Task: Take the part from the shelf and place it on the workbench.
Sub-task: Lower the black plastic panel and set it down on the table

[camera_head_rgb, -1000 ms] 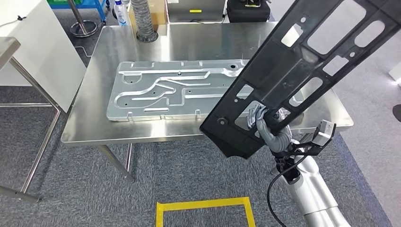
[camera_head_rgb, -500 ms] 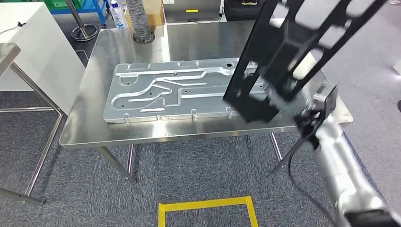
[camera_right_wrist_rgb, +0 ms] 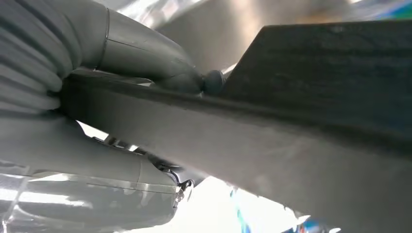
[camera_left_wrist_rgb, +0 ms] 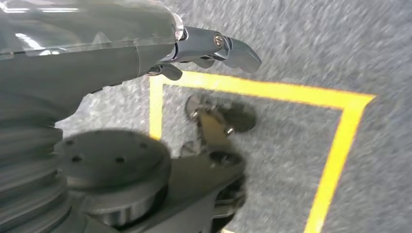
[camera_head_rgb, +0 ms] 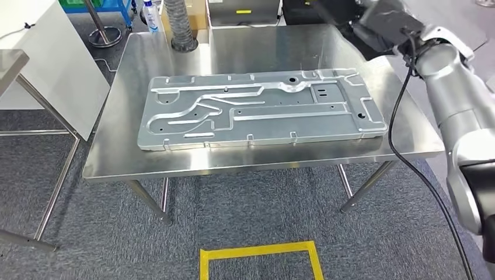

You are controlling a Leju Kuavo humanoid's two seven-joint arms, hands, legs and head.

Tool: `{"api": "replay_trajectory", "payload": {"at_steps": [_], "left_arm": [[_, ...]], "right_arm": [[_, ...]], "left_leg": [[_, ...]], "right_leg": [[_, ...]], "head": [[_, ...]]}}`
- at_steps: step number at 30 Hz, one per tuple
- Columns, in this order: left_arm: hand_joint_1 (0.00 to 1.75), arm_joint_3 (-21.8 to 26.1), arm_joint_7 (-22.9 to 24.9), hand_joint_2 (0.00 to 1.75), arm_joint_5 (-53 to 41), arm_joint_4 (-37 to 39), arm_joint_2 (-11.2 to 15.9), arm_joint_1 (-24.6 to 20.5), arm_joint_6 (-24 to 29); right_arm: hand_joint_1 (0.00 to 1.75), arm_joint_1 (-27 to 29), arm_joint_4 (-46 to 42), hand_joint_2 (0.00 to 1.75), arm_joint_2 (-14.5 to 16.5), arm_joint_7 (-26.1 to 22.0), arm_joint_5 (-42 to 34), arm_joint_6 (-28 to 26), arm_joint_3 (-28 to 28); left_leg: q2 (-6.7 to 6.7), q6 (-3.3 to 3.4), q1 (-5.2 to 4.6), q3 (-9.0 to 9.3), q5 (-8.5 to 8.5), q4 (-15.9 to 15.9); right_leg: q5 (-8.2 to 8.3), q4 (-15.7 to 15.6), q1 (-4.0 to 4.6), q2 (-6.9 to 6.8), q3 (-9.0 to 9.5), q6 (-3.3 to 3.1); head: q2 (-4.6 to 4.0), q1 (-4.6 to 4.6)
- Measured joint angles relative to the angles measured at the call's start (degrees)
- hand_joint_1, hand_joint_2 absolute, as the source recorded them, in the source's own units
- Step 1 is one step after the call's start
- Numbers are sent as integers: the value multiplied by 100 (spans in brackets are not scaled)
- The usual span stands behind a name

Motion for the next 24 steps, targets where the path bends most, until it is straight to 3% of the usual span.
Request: {"api": "replay_trajectory", "payload": {"at_steps": [2,3,4,5,7,9,12,14,15,17,18,19,20,21,23,24], "left_arm": [[0,9,-15,175,10,0,-13,-8,-2],[0,12,-13,175,5,0,-24,-6,-3],[0,13,-11,175,-1,0,-36,-3,-4],[0,13,-9,175,-9,0,-47,1,-4],[0,13,-7,175,-20,0,-61,-1,-3],[0,14,-8,175,-25,0,-67,-10,-2],[0,16,-16,175,-21,0,-69,-12,-2],[0,19,-18,175,-11,0,-69,-13,-1],[0,21,-18,175,-6,0,-69,-12,1],[0,27,-17,175,0,0,-69,-7,4],[0,32,-17,175,1,0,-69,-4,4],[0,36,-16,175,-1,0,-69,-2,4],[0,40,-16,175,-8,0,-69,0,4],[0,42,-15,175,-19,0,-69,1,4],[0,44,-9,175,-41,0,-69,-2,4],[0,43,-4,175,-49,0,-69,-5,4]], "right_arm": [[175,-203,265,175,26,83,507,-371,409],[175,-252,402,175,48,131,678,-500,589],[175,-272,536,175,80,181,819,-598,749],[175,-278,656,175,118,234,941,-672,887],[175,-302,879,175,207,339,1167,-792,1132],[175,-332,1080,175,305,409,1312,-882,1326],[175,-322,1320,175,415,478,1420,-949,1506],[175,-310,1437,175,477,510,1470,-973,1582],[175,-306,1487,175,504,529,1489,-983,1612],[175,-288,1583,175,559,578,1516,-1002,1664],[175,-267,1627,175,580,608,1527,-1011,1687],[175,-239,1673,175,596,638,1539,-1018,1708],[175,-206,1713,175,602,665,1550,-1023,1725],[175,-174,1749,175,603,686,1559,-1029,1738],[175,-127,1809,175,589,706,1570,-1047,1750],[175,-110,1834,175,574,707,1570,-1059,1750]], "left_leg": [[0,31,-2,9,-8,-5],[-1,38,0,17,-17,-2],[-2,41,4,28,-27,4],[-4,35,10,39,-41,16],[-8,1,23,51,-90,67],[-9,-52,14,26,-143,138],[-5,-125,17,1,-172,155],[-1,-183,32,-69,-303,329],[2,-208,39,-179,-446,579],[5,-235,60,-549,-796,1367],[5,-239,67,-728,-905,1713],[5,-236,70,-830,-910,1882],[5,-226,71,-811,-794,1797],[5,-208,71,-685,-594,1496],[2,-161,60,-292,-201,644],[0,-140,51,-158,-108,360]], "right_leg": [[-311,764,36,-3,-384,9],[-379,1057,45,-4,-545,17],[-345,1165,51,-5,-623,21],[-194,1023,53,-8,-582,18],[221,276,55,-20,-260,1],[418,-312,91,-20,-3,-40],[415,-427,130,-4,38,-125],[420,-455,119,-13,64,-196],[421,-468,116,-19,82,-227],[410,-472,132,-23,97,-261],[406,-472,141,-19,102,-267],[402,-472,147,-12,109,-270],[397,-472,151,-4,120,-268],[391,-472,153,3,134,-263],[377,-471,161,16,152,-237],[376,-473,166,19,150,-213]], "head": [[0,0],[0,0],[0,0],[0,0],[0,0],[0,0],[0,-1],[0,-2],[0,-1],[0,-1],[0,0],[0,0],[0,0],[0,0],[0,0],[0,0]]}}
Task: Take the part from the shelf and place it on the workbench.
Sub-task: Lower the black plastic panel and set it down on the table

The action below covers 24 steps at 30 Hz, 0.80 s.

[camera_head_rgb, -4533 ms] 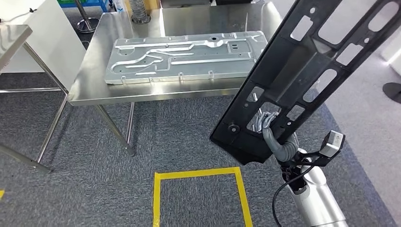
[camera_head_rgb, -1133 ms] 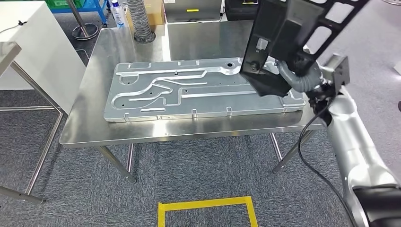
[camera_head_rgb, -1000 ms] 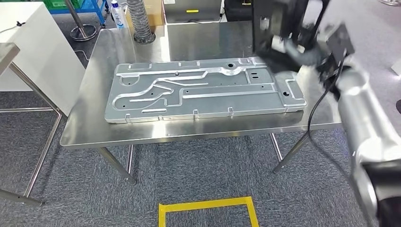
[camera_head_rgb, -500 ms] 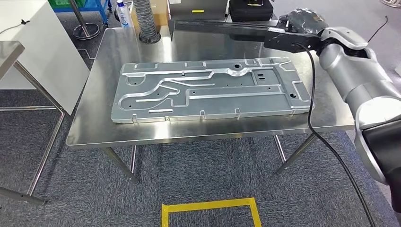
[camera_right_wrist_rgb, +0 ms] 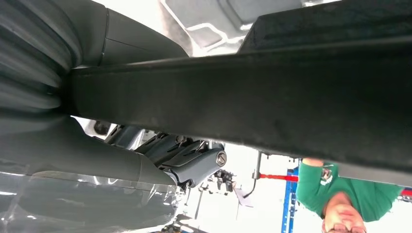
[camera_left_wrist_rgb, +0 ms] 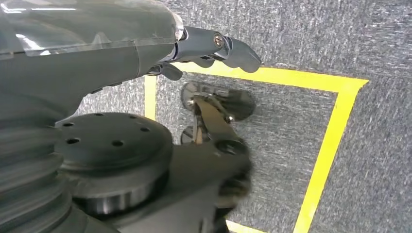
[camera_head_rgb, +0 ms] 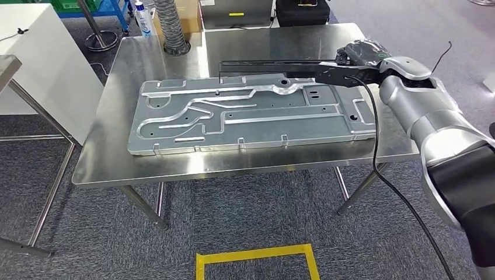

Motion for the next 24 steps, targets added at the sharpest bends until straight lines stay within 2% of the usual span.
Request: {"api": "replay_trajectory", "payload": {"at_steps": [1,4,6,8,9,10,11,12,14,15,16,19,20,22,24], "left_arm": [[0,-1,4,175,-7,0,1,-1,-1],[0,-2,26,175,-50,0,1,3,4],[0,-5,66,175,-82,0,1,-9,22],[0,-12,102,175,-108,0,0,-21,23],[0,-16,110,131,-115,0,-1,-23,17],[0,-19,113,87,-108,0,-1,-23,9],[0,-21,111,44,-87,0,-1,-24,-2],[0,-20,105,0,-60,0,-1,-26,-11],[0,-19,83,0,-17,0,0,-29,-40],[0,-18,72,0,-6,0,1,-31,-52],[0,-17,60,0,0,0,3,-33,-61],[0,-12,42,0,10,0,3,-29,-68],[0,-9,37,0,12,0,3,-28,-68],[0,-1,22,0,18,0,4,-27,-68],[0,8,13,0,24,0,4,-22,-68]], "right_arm": [[131,21,27,131,-23,1,0,-10,0],[0,89,98,0,-94,3,-1,-24,-1],[0,108,132,0,-128,3,7,-26,-3],[0,136,167,0,-155,3,15,-25,-4],[0,162,185,0,-162,3,16,-25,-5],[0,194,202,0,-167,3,19,-25,-5],[0,223,219,0,-172,3,23,-25,-6],[0,243,232,0,-175,3,27,-27,-10],[0,255,245,0,-181,3,31,-38,-22],[0,256,248,0,-181,3,32,-45,-29],[0,262,249,0,-180,3,34,-50,-34],[0,288,252,0,-178,0,45,-55,-55],[0,291,252,0,-174,-1,48,-55,-67],[0,289,249,0,-165,-2,49,-53,-110],[0,292,249,0,-156,-4,50,-48,-160]], "left_leg": [[-3,17,-10,72,30,-156],[-1,87,-18,105,57,-254],[14,157,-6,140,107,-337],[24,190,-8,148,124,-362],[25,193,-12,147,123,-360],[25,193,-14,147,121,-357],[24,191,-14,147,116,-350],[23,185,-13,147,107,-336],[18,149,-23,137,66,-278],[14,124,-33,124,43,-245],[12,99,-41,113,28,-221],[10,24,-34,95,0,-193],[10,-8,-28,71,-55,-131],[12,-65,-11,-131,-343,345],[12,-91,2,-498,-702,1149]], "right_leg": [[2,-4,5,1,-4,28],[7,-23,-4,-1,-6,125],[-177,245,-15,-8,-128,162],[-524,934,-21,-15,-454,184],[-647,1278,-24,-16,-623,196],[-681,1486,-28,-17,-732,206],[-609,1483,-33,-19,-742,212],[-441,1247,-40,-23,-635,213],[-88,481,-41,-40,-261,202],[5,196,-30,-42,-123,180],[31,48,-17,-42,-54,153],[25,10,-2,-32,-52,53],[30,1,-9,-34,-45,20],[36,-15,-16,-41,-29,-34],[31,-14,-4,-43,-27,-56]], "head": [[0,0],[0,0],[0,0],[0,0],[0,0],[0,0],[0,0],[0,0],[0,0],[0,0],[0,0],[0,0],[0,0],[0,0],[0,0]]}}
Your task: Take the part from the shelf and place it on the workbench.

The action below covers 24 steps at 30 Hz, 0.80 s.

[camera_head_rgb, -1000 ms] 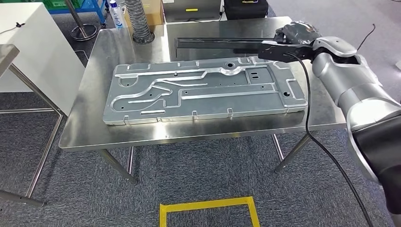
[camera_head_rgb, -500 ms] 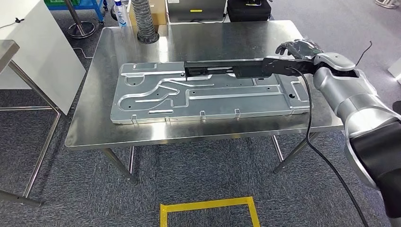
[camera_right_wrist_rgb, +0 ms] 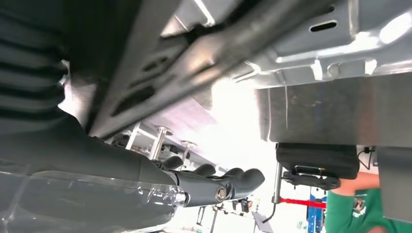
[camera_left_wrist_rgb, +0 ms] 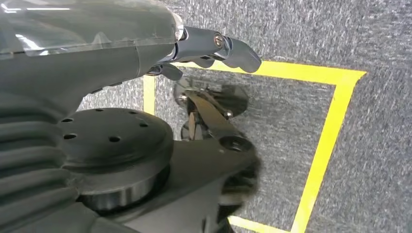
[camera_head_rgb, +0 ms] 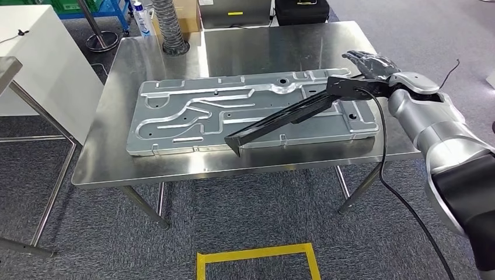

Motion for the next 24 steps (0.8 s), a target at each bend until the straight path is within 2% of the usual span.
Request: {"api": "replay_trajectory", "payload": {"at_steps": [1,2,3,5,6,7,9,11,13,15,16,17,18,19,21,22,23,24], "left_arm": [[0,5,-2,0,3,0,0,4,0],[0,10,-4,0,8,0,0,7,1],[0,15,-5,0,14,0,1,8,2],[0,28,-11,0,28,0,5,6,7],[0,38,-15,0,32,0,9,4,10],[0,47,-21,0,35,0,12,3,14],[0,61,-32,0,36,0,16,11,20],[0,67,-45,0,36,0,17,20,30],[0,69,-61,0,35,0,20,16,42],[0,69,-69,0,29,0,24,16,49],[0,69,-68,0,24,0,24,20,50],[0,69,-68,0,20,0,24,23,50],[0,69,-67,0,15,0,24,25,50],[0,69,-66,0,10,0,24,25,50],[0,69,-64,0,0,0,25,21,50],[0,69,-63,0,-3,0,25,20,50],[0,69,-61,0,-4,0,26,20,50],[0,69,-58,0,-5,0,26,21,50]], "right_arm": [[0,4,1,0,2,-2,-1,2,-21],[0,9,1,0,4,-6,-1,4,-43],[0,12,1,0,5,-10,-3,5,-62],[0,12,-2,0,12,-21,-10,5,-114],[0,9,-3,0,17,-26,-14,6,-142],[0,7,-4,0,21,-31,-16,10,-168],[0,7,-4,0,31,-38,-17,27,-208],[0,7,-5,0,39,-40,-17,49,-250],[0,-6,-4,0,39,-41,-17,58,-297],[0,-4,-1,0,35,-41,-17,68,-332],[0,8,3,0,34,-41,-17,73,-343],[0,22,6,0,31,-41,-17,77,-355],[0,29,8,0,27,-44,-17,78,-367],[0,27,9,0,20,-48,-17,77,-381],[0,9,8,0,5,-58,-17,75,-414],[0,2,8,0,-3,-61,-16,75,-429],[0,1,8,0,-9,-64,-16,75,-441],[0,3,8,0,-16,-67,-16,76,-450]], "left_leg": [[0,-1,2,-133,-75,274],[0,7,3,-171,-43,346],[0,25,2,-88,100,166],[-2,82,-10,306,490,-645],[-3,108,-24,492,618,-1018],[-4,127,-37,609,679,-1256],[-4,159,-60,663,687,-1378],[4,223,-42,690,741,-1453],[15,281,-21,718,796,-1532],[17,301,-24,716,806,-1543],[17,301,-24,714,805,-1540],[17,300,-24,712,803,-1535],[17,294,-24,712,799,-1526],[16,286,-23,713,789,-1511],[12,247,-31,706,753,-1458],[8,223,-40,695,734,-1428],[5,198,-47,683,720,-1404],[3,174,-51,672,715,-1394]], "right_leg": [[-1,0,7,1,2,-2],[-2,1,13,5,5,-3],[-3,1,17,11,13,-3],[-7,0,23,24,32,3],[-8,2,28,30,35,17],[-7,1,31,33,33,38],[7,-13,24,39,25,100],[-17,4,13,34,17,154],[-247,337,18,27,-124,179],[-628,1075,21,24,-455,195],[-757,1422,19,24,-615,206],[-789,1611,15,23,-706,215],[-710,1574,10,21,-684,221],[-535,1299,1,18,-544,224],[-181,470,-5,6,-117,222],[-87,173,-2,7,28,203],[-61,23,9,12,96,179],[-77,2,25,22,97,147]], "head": [[0,0],[0,0],[0,0],[0,0],[0,0],[0,0],[0,0],[0,-1],[0,-1],[0,0],[0,0],[0,0],[0,0],[0,0],[0,0],[0,0],[0,-1],[0,-1]]}}
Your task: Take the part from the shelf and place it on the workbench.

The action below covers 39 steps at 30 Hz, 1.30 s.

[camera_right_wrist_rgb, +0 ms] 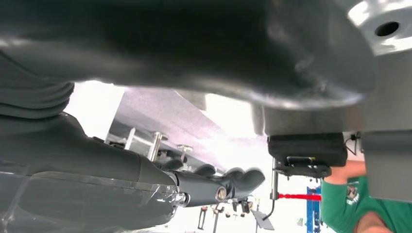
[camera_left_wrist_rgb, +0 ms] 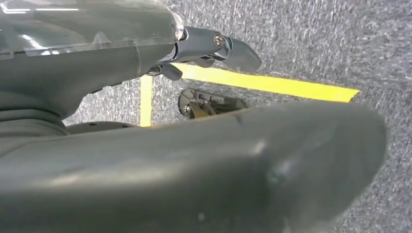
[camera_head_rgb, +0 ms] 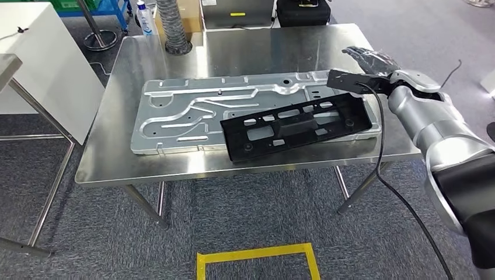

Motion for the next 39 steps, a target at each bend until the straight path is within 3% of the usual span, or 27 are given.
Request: {"api": "replay_trajectory", "payload": {"at_steps": [2,4,7,8,9,10,13,15,18,20,22,23,24,25,26,28,29,30,33,34,35,37,38,39], "left_arm": [[0,0,4,0,-8,0,0,3,0],[0,0,7,0,-18,0,0,0,5],[0,0,46,0,-27,0,-2,0,32],[0,0,72,0,-20,0,-2,2,42],[0,1,102,0,-5,0,-1,3,52],[0,1,142,0,14,0,-1,3,60],[0,3,284,0,46,0,2,-1,95],[0,4,359,0,46,0,4,-2,118],[0,7,412,0,51,0,1,0,113],[0,8,413,0,57,0,-4,-10,87],[0,9,410,0,60,0,-4,-10,52],[0,10,410,0,61,0,-5,-8,37],[0,10,409,0,61,0,-5,-7,25],[0,11,408,0,60,0,-6,-7,18],[0,11,408,0,60,0,-6,-7,15],[0,11,405,0,58,0,-7,-7,15],[0,11,403,0,57,0,-6,-4,13],[0,12,401,0,56,0,-6,-1,11],[0,19,395,0,51,0,-10,19,2],[0,22,393,0,50,0,-11,27,-1],[0,26,392,0,49,0,-10,36,-3],[0,32,388,0,48,0,-10,39,-8],[0,34,386,0,48,0,-10,40,-10],[0,38,383,0,48,0,-10,41,-13]], "right_arm": [[0,3,0,0,-13,-10,-1,2,-12],[0,0,-3,0,-18,-28,0,2,-25],[0,0,-7,0,-19,-43,15,4,-33],[0,1,-7,0,-21,-42,31,4,-33],[0,2,-7,0,-24,-38,50,5,-33],[0,1,-7,0,-26,-30,72,5,-34],[0,-9,-10,0,-29,9,107,6,-47],[0,-13,-8,0,-36,41,116,12,-64],[0,-15,-6,0,-62,80,144,33,-91],[0,-28,-4,0,-107,109,177,44,-110],[0,-30,1,0,-153,147,206,55,-121],[0,-28,7,0,-175,164,214,64,-124],[0,-24,13,0,-202,182,219,72,-126],[0,-21,19,0,-233,201,222,73,-130],[0,-22,22,0,-269,224,222,70,-139],[0,-27,23,0,-348,275,213,46,-169],[0,-24,24,0,-401,300,203,28,-191],[0,-22,26,0,-453,323,190,7,-216],[0,-1,38,0,-628,393,131,-63,-316],[0,11,42,0,-685,413,106,-86,-354],[0,35,45,0,-746,434,75,-111,-394],[0,123,46,0,-896,469,4,-178,-489],[0,199,48,0,-993,490,-41,-215,-544],[0,290,52,0,-1098,509,-88,-250,-603]], "left_leg": [[0,-50,8,-9,-20,16],[2,-110,17,-117,-202,266],[5,-160,46,-619,-736,1387],[5,-159,50,-755,-811,1672],[4,-149,51,-803,-780,1757],[4,-129,49,-721,-626,1570],[-6,-42,17,-147,-54,353],[-13,-13,-11,2,28,20],[0,62,-14,4,117,-89],[13,132,2,-15,226,-198],[14,161,-4,-87,293,-215],[15,164,-9,-136,322,-202],[15,168,-13,-193,352,-184],[15,168,-15,-253,382,-162],[15,163,-15,-315,413,-136],[7,137,-19,-417,472,-79],[1,117,-22,-447,498,-59],[-8,93,-24,-464,526,-43],[-36,5,-26,-509,594,-38],[-40,-25,-23,-559,491,32],[-40,-54,-18,-634,279,212],[-26,-96,16,-816,-331,896],[-21,-115,33,-879,-556,1288],[-18,-130,47,-885,-651,1570]], "right_leg": [[18,-16,-8,8,-7,-64],[32,-37,-22,6,5,-122],[31,-42,-8,6,11,-161],[30,-41,-1,9,13,-164],[28,-41,5,14,15,-166],[28,-40,9,22,23,-166],[32,-39,15,40,44,-146],[58,-43,9,43,20,-93],[68,-64,-9,41,-14,11],[-220,247,-7,29,-143,54],[-685,977,-7,20,-409,73],[-839,1316,-7,19,-521,84],[-892,1492,-7,17,-554,90],[-844,1455,-7,13,-483,94],[-712,1183,-8,8,-287,92],[-464,381,6,-9,231,71],[-385,102,22,-12,402,49],[-361,-33,39,-13,473,23],[-253,-88,49,-24,404,-75],[-188,-108,38,-34,359,-115],[-114,-130,24,-42,298,-146],[20,-141,17,-48,152,-171],[82,-139,17,-52,73,-163],[141,-137,17,-61,-4,-151]], "head": [[0,0],[0,-1],[0,0],[0,0],[0,0],[0,-1],[0,0],[0,-1],[0,0],[0,1],[0,1],[0,1],[0,1],[0,1],[0,1],[0,1],[0,1],[0,1],[0,0],[0,0],[0,0],[0,-1],[0,-1],[0,0]]}}
